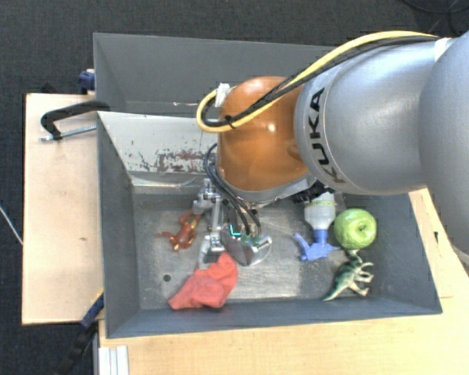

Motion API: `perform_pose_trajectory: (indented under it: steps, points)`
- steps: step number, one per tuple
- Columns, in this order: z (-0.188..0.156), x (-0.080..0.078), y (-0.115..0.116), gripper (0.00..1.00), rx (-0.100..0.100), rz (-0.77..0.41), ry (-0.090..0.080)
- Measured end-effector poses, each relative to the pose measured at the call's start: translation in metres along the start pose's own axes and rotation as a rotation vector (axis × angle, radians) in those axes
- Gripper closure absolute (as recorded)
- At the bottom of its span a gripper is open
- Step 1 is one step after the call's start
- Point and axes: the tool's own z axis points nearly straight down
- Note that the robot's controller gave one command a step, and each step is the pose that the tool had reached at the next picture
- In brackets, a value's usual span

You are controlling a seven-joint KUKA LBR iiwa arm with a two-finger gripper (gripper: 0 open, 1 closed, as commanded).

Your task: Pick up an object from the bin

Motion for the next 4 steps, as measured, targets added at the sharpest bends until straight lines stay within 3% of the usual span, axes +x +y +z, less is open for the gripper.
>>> perform_pose_trajectory:
  steps: [1,2,3,4]
  points:
    - [-0.004,-0.002,-0.001,0.0,-0.001,0.002,-0.008]
    - [0.026,-0.041,-0.001,0.0,-0.002,-0.25,-0.017]
    - [0.057,-0.077,-0.005,0.0,0.0,-0.407,-0.015]
    - [0.041,-0.078,0.004,0.0,0.001,-0.631,-0.011]
